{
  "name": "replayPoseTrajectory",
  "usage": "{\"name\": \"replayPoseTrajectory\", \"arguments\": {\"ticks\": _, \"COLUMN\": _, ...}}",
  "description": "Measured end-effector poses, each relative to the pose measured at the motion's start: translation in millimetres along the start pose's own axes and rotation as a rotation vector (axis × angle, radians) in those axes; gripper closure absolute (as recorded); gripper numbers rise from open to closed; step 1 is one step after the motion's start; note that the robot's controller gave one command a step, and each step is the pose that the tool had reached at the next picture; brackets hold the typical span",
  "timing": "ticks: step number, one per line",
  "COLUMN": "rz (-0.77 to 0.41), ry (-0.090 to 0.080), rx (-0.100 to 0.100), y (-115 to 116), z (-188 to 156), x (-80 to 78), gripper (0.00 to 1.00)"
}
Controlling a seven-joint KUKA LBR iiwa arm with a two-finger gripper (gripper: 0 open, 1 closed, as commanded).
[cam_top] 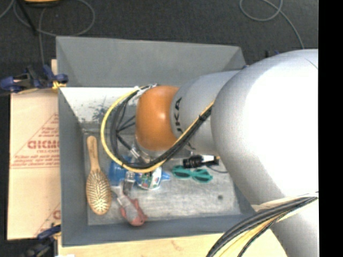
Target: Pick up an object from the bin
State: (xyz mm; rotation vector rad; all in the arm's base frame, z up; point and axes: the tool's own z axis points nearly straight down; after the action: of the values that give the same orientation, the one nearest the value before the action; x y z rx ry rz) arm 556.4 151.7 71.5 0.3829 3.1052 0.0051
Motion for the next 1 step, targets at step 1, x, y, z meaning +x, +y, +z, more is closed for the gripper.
{"name": "replayPoseTrajectory", "arguments": {"ticks": 1, "rz": -0.001, "ry": 0.004, "rx": 0.000, "y": -0.3, "z": -2.2, "x": -5.7, "gripper": 1.00}}
